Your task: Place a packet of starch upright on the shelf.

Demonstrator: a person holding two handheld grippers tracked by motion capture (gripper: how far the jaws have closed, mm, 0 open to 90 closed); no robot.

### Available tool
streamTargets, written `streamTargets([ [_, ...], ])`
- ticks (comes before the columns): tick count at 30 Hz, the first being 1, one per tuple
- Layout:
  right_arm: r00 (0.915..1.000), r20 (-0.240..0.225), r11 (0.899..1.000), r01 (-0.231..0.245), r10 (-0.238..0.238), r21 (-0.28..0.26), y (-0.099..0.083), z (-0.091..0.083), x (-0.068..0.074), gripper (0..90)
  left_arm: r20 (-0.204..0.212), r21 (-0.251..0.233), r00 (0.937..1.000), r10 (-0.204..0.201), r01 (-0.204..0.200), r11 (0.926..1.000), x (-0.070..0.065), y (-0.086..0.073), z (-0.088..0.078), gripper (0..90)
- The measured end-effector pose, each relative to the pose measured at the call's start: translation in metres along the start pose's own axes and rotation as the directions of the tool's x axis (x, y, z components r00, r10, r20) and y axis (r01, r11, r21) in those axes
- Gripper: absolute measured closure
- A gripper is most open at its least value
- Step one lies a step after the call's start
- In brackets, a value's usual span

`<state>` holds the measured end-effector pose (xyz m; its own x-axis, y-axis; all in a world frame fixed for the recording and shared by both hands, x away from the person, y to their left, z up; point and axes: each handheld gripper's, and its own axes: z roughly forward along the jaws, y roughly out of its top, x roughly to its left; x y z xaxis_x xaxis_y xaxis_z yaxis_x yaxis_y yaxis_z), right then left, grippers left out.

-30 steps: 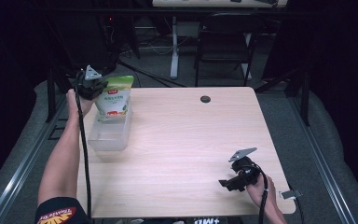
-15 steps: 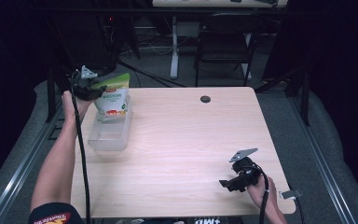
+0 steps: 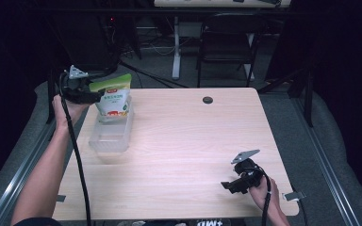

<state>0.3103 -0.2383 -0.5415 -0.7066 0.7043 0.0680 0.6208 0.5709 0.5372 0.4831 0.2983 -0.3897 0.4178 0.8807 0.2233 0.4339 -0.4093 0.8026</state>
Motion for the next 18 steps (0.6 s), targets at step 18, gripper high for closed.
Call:
streamTargets([
  [18, 1.0, -0.007, 1.0, 0.001, -0.001, 0.004, 0.001, 0.001, 0.001, 14.8, 0.059, 0.018, 0.9982, 0.015, -0.016, 0.9997, -0.048, -0.024, -0.055, 11.3],
])
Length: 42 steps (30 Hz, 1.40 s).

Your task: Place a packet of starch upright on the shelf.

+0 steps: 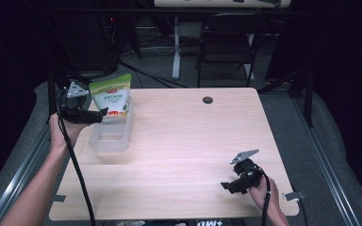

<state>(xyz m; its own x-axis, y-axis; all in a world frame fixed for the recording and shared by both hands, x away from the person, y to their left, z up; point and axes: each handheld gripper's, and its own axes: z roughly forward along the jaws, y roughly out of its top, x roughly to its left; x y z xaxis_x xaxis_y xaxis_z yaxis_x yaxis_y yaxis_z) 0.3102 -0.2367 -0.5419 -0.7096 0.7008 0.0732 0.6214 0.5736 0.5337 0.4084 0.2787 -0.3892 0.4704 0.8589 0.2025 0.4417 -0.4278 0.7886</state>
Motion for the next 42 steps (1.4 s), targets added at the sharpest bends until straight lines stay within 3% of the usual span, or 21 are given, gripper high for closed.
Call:
streamTargets([
  [7, 0.9999, 0.001, 1.0, 0.01, -0.01, 0.003, 0.0, 0.0, 0.0, 14.8, 0.028, 0.01, 0.9996, -0.008, 0.008, 0.9999, -0.019, -0.022, -0.019, 10.8],
  [11, 1.0, 0.004, 1.0, 0.009, -0.009, 0.002, 0.0, 0.0, 0.001, 14.8, 0.035, 0.028, 0.9993, 0.01, -0.011, 0.9995, -0.032, -0.037, -0.027, 10.3],
  [20, 1.0, -0.002, 1.0, 0.006, -0.006, -0.002, 0.0, 0.0, 0.002, 14.8, 0.07, 0.074, 0.9975, -0.011, 0.006, 0.9972, -0.056, -0.074, -0.037, 10.3],
  [25, 0.9999, -0.001, 1.0, 0.017, -0.017, 0.013, 0.001, 0.001, 0.002, 14.8, 0.093, 0.114, 0.9956, -0.007, -0.003, 0.9934, -0.067, -0.097, -0.035, 9.7],
  [35, 0.9999, -0.009, 1.0, 0.014, -0.014, 0.009, 0.001, 0.002, 0.003, 14.8, 0.136, 0.202, 0.9879, -0.074, 0.045, 0.9783, -0.086, -0.137, -0.025, 9.2],
  [42, 0.9997, -0.009, 1.0, 0.024, -0.024, 0.014, 0.002, 0.004, 0.002, 14.8, 0.126, 0.208, 0.9873, -0.097, 0.069, 0.9757, -0.094, -0.155, -0.019, 9.0],
])
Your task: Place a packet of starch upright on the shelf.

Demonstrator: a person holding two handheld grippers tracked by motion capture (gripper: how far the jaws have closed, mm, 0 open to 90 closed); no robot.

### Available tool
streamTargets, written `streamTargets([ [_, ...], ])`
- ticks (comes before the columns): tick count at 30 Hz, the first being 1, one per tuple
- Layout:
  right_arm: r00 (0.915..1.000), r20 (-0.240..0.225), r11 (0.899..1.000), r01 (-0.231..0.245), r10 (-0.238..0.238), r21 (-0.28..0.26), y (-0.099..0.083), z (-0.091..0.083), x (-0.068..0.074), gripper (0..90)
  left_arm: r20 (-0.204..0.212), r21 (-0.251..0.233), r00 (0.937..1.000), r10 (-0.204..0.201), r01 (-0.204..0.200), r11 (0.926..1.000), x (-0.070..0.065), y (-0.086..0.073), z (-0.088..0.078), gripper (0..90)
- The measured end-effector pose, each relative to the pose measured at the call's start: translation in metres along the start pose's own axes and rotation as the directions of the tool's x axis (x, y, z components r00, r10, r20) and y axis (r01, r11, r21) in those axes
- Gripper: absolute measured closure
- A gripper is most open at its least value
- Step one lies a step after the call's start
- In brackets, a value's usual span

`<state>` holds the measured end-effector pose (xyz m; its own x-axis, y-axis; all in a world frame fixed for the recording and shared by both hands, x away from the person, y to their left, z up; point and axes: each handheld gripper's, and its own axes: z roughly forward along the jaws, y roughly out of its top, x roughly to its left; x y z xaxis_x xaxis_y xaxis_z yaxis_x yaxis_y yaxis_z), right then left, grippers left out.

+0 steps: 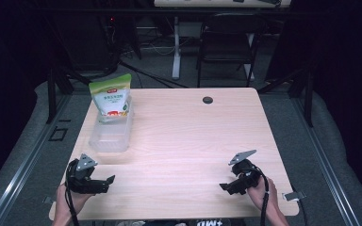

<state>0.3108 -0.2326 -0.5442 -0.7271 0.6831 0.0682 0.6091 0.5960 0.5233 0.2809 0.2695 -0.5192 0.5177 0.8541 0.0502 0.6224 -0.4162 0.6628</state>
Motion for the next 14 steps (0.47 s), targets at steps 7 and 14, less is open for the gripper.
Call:
streamTargets([
  [7, 1.0, 0.002, 1.0, 0.002, -0.002, 0.004, 0.0001, -0.0004, -0.0004, 14.8, 0.003, -0.006, 1.0, -0.004, 0.004, 1.0, -0.0002, -0.005, 0.0036, 8.8],
  [14, 1.0, 0.0, 1.0, 0.002, -0.002, 0.011, 0.0, 0.0007, -0.001, 14.8, 0.0, -0.009, 0.9998, -0.02, 0.02, 0.9998, 0.0037, -0.0081, 0.0038, 8.9],
])
